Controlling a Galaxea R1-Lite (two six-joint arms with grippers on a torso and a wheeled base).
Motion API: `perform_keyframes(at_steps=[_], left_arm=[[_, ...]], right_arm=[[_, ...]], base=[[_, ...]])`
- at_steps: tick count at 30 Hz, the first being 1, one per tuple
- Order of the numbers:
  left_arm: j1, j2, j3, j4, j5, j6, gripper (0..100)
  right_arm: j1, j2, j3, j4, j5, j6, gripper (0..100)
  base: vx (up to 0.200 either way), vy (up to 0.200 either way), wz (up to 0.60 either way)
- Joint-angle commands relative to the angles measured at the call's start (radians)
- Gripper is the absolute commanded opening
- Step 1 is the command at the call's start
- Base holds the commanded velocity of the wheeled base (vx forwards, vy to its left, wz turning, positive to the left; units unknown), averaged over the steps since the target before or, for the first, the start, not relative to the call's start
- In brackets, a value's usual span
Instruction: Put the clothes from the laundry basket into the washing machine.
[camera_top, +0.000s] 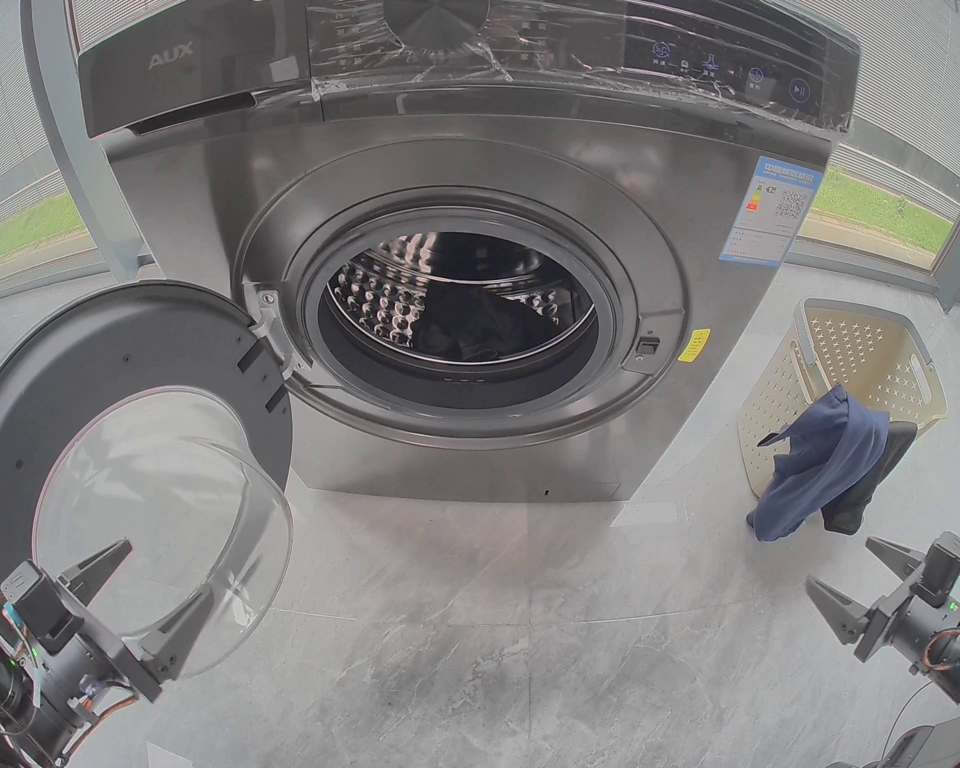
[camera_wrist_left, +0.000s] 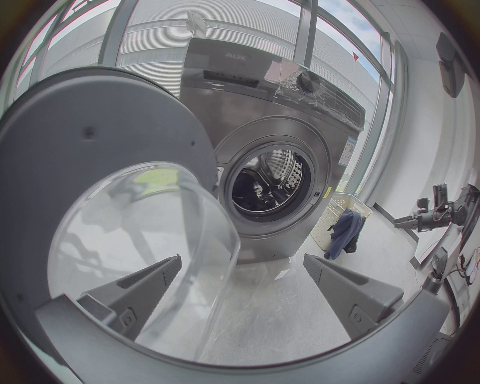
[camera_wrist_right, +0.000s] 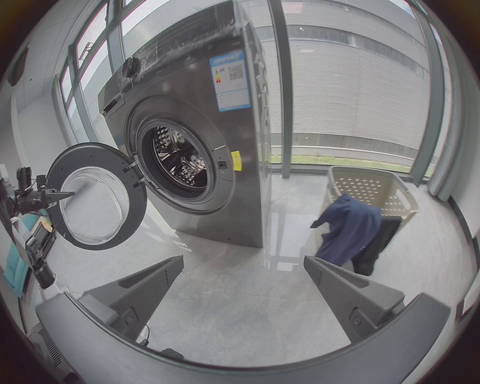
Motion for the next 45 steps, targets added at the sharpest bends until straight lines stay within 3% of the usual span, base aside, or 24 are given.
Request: perform_keyframes(at_steps=[1, 5, 7, 10, 11, 16, 18, 20, 21, 22, 23, 24, 30, 33, 37, 45], left_arm=[[0.198, -0.407, 0.017, 0.277, -0.057, 0.004, 100], [0.303, -0.594, 0.017, 0.464, -0.148, 0.004, 100], [0.344, -0.656, 0.017, 0.524, -0.168, 0.003, 100], [0.381, -0.716, 0.017, 0.579, -0.174, 0.003, 100], [0.416, -0.765, 0.017, 0.645, -0.176, 0.003, 100], [0.459, -0.818, 0.017, 0.737, -0.202, -0.003, 100], [0.464, -0.817, 0.017, 0.742, -0.2, -0.023, 100], [0.471, -0.824, 0.017, 0.742, -0.2, -0.028, 100], [0.545, -0.844, 0.017, 0.745, -0.214, -0.022, 100], [0.545, -0.844, 0.017, 0.745, -0.214, -0.022, 100], [0.562, -0.849, 0.017, 0.745, -0.218, 0.001, 100], [0.559, -0.847, 0.017, 0.743, -0.22, 0.014, 100], [0.54, -0.869, 0.017, 0.795, -0.183, 0.014, 100], [0.54, -0.878, 0.008, 0.821, -0.177, 0.017, 100], [0.526, -0.895, 0.017, 0.818, -0.234, 0.055, 100], [0.526, -0.895, 0.017, 0.818, -0.232, 0.047, 100]], right_arm=[[-0.161, -0.487, 0.018, 0.305, -0.034, -0.006, 100], [-0.204, -0.662, 0.013, 0.449, -0.034, -0.006, 100], [-0.223, -0.7, 0.013, 0.48, -0.037, -0.004, 100], [-0.247, -0.735, 0.016, 0.495, -0.037, -0.004, 100], [-0.275, -0.771, 0.018, 0.521, -0.036, -0.004, 100], [-0.306, -0.895, 0.018, 0.659, -0.016, -0.006, 100], [-0.336, -0.925, 0.016, 0.713, -0.004, 0.006, 100], [-0.375, -0.939, 0.018, 0.721, 0.018, 0.002, 100], [-0.404, -0.988, 0.018, 0.756, 0.088, -0.024, 100], [-0.404, -0.988, 0.018, 0.756, 0.088, -0.024, 100], [-0.404, -0.991, 0.015, 0.777, 0.101, -0.049, 100], [-0.404, -0.991, 0.015, 0.782, 0.108, -0.06, 100], [-0.396, -0.993, 0.016, 0.776, 0.15, -0.07, 100], [-0.396, -0.993, 0.018, 0.774, 0.148, -0.07, 100], [-0.396, -0.993, 0.018, 0.771, 0.147, -0.066, 100], [-0.396, -0.993, 0.018, 0.771, 0.147, -0.066, 100]], base=[[0.0, 0.0, 0.0], [-0.2, 0.0, 0.0], [-0.2, 0.0, 0.0], [-0.067, 0.0, 0.0], [0.0, 0.0, 0.0], [0.0, 0.0, 0.0], [0.0, 0.0, 0.0], [0.0, 0.0, 0.0], [0.0, 0.0, 0.0], [0.0, 0.0, 0.0], [0.0, 0.0, 0.0], [0.0, 0.0, 0.0], [0.0, 0.0, 0.0], [0.0, 0.0, 0.0], [0.0, 0.0, 0.0], [0.0, -0.05, 0.0]])
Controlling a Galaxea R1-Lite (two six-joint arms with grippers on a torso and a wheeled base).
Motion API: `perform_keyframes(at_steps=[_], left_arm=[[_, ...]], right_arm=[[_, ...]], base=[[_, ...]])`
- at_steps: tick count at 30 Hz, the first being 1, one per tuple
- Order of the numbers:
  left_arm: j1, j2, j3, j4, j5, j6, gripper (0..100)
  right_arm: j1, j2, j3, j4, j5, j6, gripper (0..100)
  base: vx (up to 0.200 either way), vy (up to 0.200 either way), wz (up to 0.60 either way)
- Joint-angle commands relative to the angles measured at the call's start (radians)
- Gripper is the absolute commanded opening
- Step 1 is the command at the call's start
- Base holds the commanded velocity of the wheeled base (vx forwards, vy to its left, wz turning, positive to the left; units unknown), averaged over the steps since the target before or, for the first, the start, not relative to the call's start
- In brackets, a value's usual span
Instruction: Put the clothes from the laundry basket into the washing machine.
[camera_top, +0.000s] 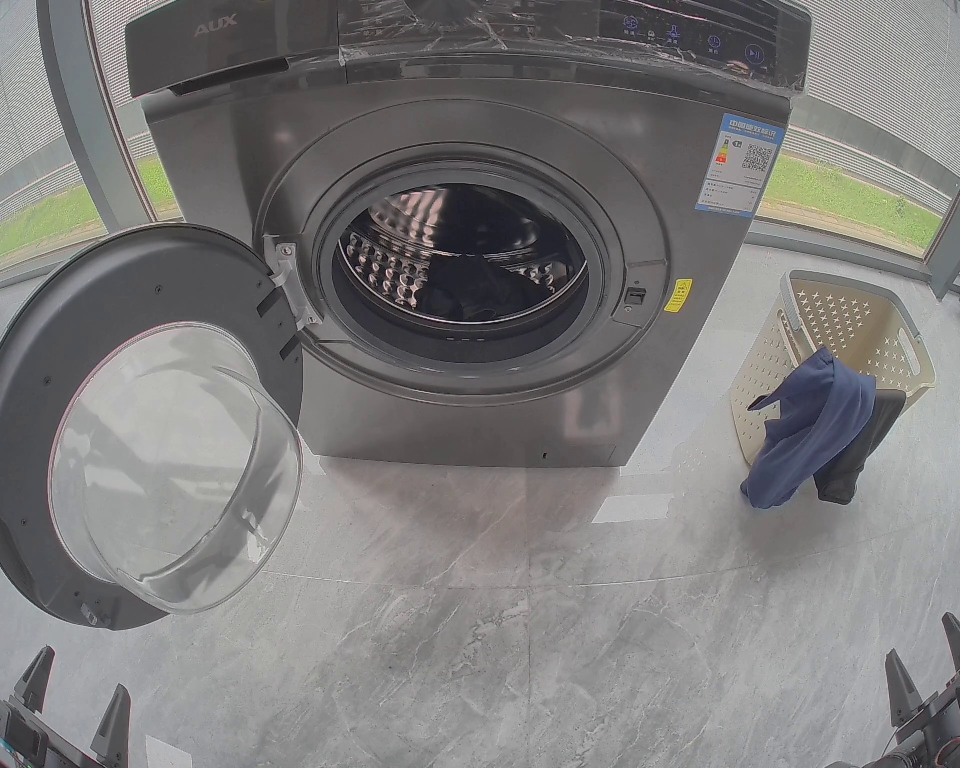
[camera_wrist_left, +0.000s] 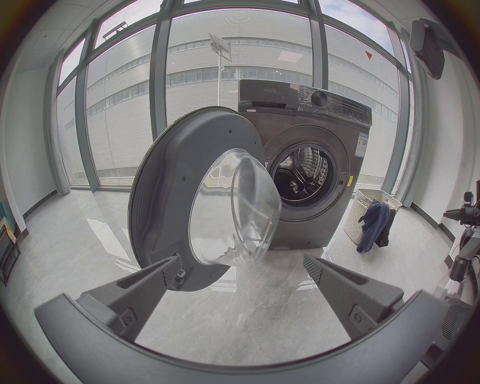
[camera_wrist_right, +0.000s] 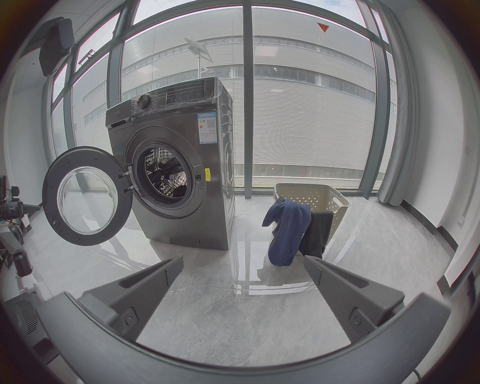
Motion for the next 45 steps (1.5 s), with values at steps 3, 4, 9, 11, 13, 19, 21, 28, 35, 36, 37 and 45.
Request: perform_keyframes(at_steps=[3, 4, 9, 11, 13, 19, 21, 28, 35, 36, 37, 45], left_arm=[[-0.001, -0.01, 0.018, -0.001, 0.001, 0.002, 100], [-0.001, -0.01, 0.018, -0.001, 0.001, 0.0, 100], [-0.001, -0.01, 0.018, 0.001, 0.003, -0.009, 100], [-0.001, -0.01, 0.018, 0.001, 0.003, -0.011, 100], [-0.001, -0.01, 0.018, 0.001, 0.003, -0.011, 100], [-0.001, -0.01, 0.018, 0.001, 0.003, -0.011, 100], [-0.001, -0.01, 0.018, 0.001, 0.003, -0.009, 100], [-0.001, -0.01, 0.016, -0.001, 0.001, -0.005, 100], [-0.001, -0.01, 0.016, -0.001, 0.001, -0.006, 100], [-0.001, -0.01, 0.016, -0.001, 0.001, -0.006, 100], [-0.001, -0.01, 0.016, -0.001, 0.001, -0.008, 100], [-0.001, -0.01, 0.018, -0.001, 0.001, -0.008, 100]], right_arm=[[0.0, -0.013, 0.018, 0.0, 0.0, 0.0, 100], [0.0, -0.013, 0.018, 0.0, 0.0, 0.0, 100], [0.0, -0.013, 0.018, 0.0, 0.0, 0.0, 100], [0.0, -0.013, 0.018, 0.0, 0.0, 0.0, 100], [0.0, -0.013, 0.018, 0.0, 0.0, 0.0, 100], [0.0, -0.013, 0.018, 0.0, 0.0, 0.0, 100], [0.0, -0.013, 0.018, 0.0, 0.0, 0.0, 100], [0.0, -0.013, 0.018, 0.0, 0.0, 0.0, 100], [0.0, -0.013, 0.018, 0.0, 0.0, 0.0, 100], [0.0, -0.013, 0.018, 0.001, 0.0, 0.0, 100], [0.0, -0.013, 0.018, 0.0, 0.0, 0.0, 100], [0.0, -0.013, 0.018, 0.0, 0.0, 0.0, 100]], base=[[0.0, -0.2, 0.0], [0.0, -0.2, 0.0], [0.0, -0.2, 0.0], [0.0, -0.2, 0.0], [0.0, -0.2, 0.0], [0.0, -0.133, 0.0], [0.0, 0.0, 0.0], [0.0, -0.086, 0.0], [0.0, -0.2, 0.0], [0.0, -0.2, 0.0], [0.0, -0.2, 0.0], [0.0, -0.2, 0.0]])
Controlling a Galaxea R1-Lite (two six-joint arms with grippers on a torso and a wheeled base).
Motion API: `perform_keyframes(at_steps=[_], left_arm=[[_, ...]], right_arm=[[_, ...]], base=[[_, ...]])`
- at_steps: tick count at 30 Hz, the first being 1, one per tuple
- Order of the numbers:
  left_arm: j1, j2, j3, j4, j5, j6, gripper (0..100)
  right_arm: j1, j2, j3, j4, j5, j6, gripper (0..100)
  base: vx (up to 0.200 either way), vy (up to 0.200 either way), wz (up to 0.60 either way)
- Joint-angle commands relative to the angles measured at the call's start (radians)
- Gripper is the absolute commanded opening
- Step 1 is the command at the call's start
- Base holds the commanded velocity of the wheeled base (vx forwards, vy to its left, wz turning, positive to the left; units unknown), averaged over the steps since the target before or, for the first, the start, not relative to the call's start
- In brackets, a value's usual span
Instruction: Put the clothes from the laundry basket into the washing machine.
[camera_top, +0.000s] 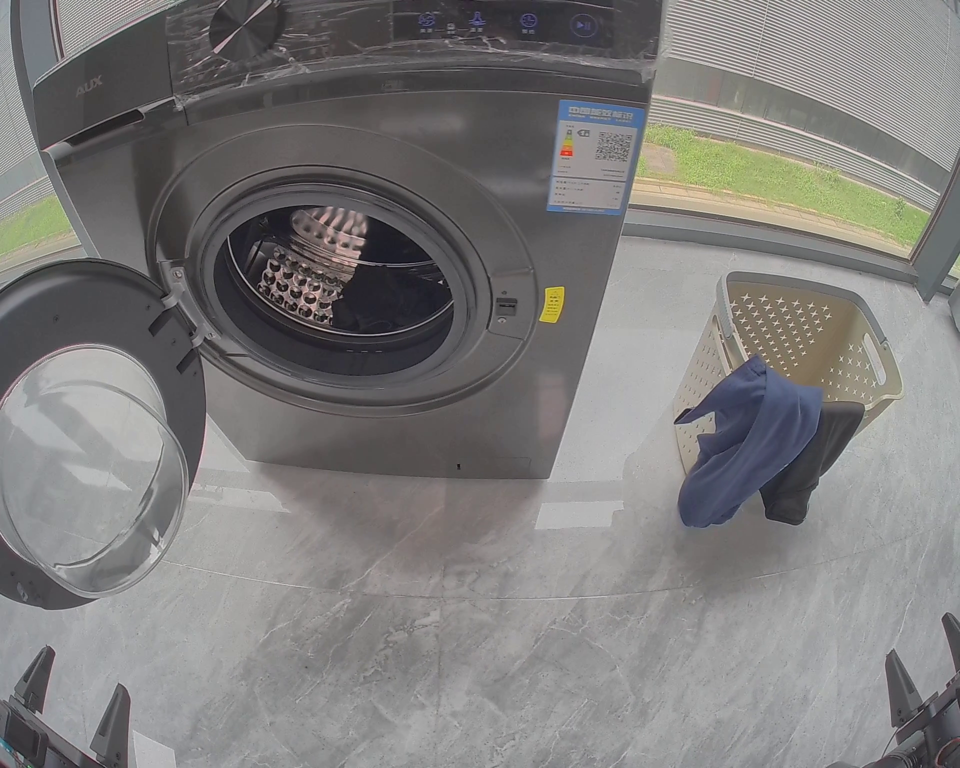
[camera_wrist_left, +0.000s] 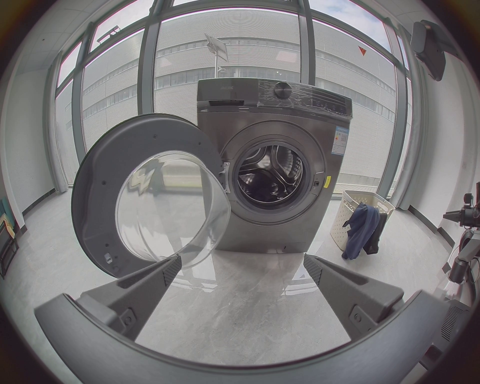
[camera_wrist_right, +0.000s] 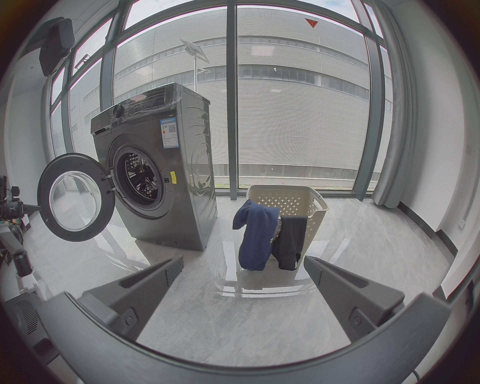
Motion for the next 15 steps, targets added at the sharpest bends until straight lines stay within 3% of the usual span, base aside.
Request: perform_keyframes(at_steps=[1, 7, 15], left_arm=[[0.0, -0.01, 0.018, 0.001, 0.0, -0.001, 100], [0.0, -0.01, 0.016, 0.0, 0.0, 0.001, 100], [0.0, -0.01, 0.016, 0.001, 0.0, 0.002, 100]], right_arm=[[0.0, -0.013, 0.018, 0.0, 0.0, -0.001, 100], [0.0, -0.013, 0.018, 0.0, 0.0, -0.001, 100], [0.0, -0.013, 0.018, 0.0, 0.0, -0.001, 100]], base=[[0.0, -0.2, 0.0], [0.0, -0.2, 0.0], [0.0, 0.0, 0.0]])
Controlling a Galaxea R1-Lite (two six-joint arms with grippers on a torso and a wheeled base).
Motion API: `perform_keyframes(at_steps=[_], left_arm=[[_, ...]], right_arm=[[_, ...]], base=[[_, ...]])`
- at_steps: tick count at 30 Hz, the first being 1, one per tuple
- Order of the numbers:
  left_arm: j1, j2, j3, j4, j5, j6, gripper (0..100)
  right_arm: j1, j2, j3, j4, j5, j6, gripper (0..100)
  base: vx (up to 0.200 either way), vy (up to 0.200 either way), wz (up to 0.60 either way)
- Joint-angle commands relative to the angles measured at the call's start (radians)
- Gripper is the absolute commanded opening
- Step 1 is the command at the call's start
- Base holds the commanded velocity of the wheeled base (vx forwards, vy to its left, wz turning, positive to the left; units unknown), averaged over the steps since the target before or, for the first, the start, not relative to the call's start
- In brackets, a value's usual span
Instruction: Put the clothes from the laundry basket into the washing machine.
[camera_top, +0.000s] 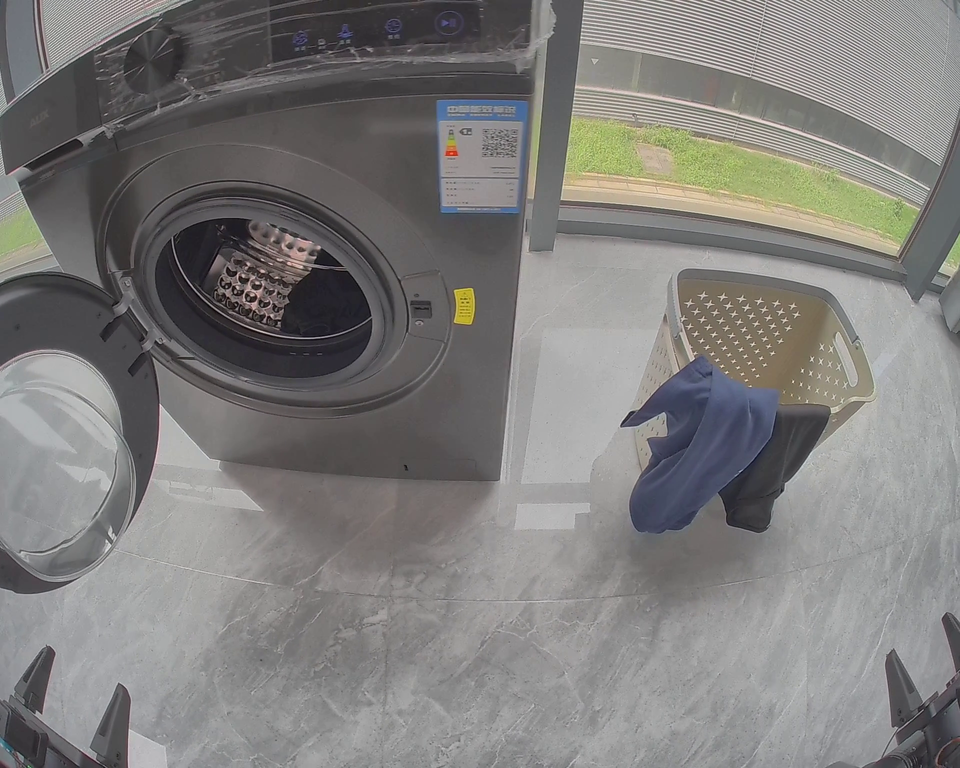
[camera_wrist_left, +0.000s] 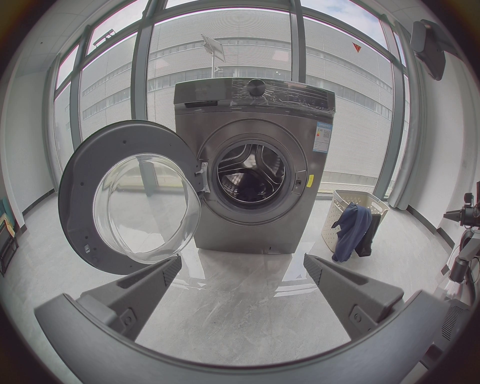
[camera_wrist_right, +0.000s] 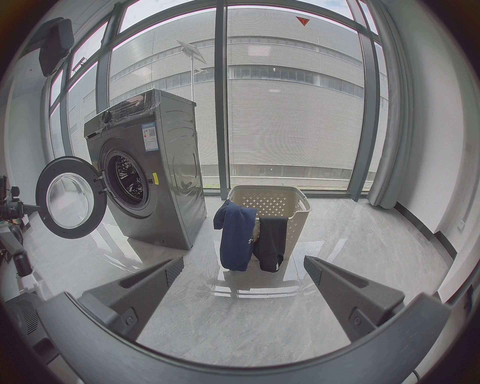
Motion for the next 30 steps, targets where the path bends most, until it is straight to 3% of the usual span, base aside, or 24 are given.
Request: perform_keyframes(at_steps=[1, 5, 10, 23, 30], left_arm=[[0.0, -0.011, 0.018, 0.0, 0.0, 0.003, 100], [0.0, -0.011, 0.018, 0.0, -0.001, 0.017, 100], [0.0, -0.011, 0.018, 0.0, -0.001, 0.008, 100], [0.0, -0.011, 0.018, 0.0, 0.0, 0.011, 100], [0.0, -0.011, 0.018, 0.0, 0.0, 0.014, 100]], right_arm=[[0.0, -0.014, 0.018, 0.0, 0.0, -0.001, 100], [0.0, -0.014, 0.018, 0.0, 0.0, -0.001, 100], [0.0, -0.014, 0.018, 0.0, 0.0, -0.001, 100], [0.0, -0.014, 0.018, 0.0, 0.0, -0.002, 100], [0.0, -0.014, 0.018, 0.0, 0.0, -0.002, 100]], base=[[0.0, 0.0, 0.0], [0.0, -0.2, 0.0], [0.0, -0.2, 0.0], [0.0, 0.0, -0.14], [0.0, -0.2, 0.0]])
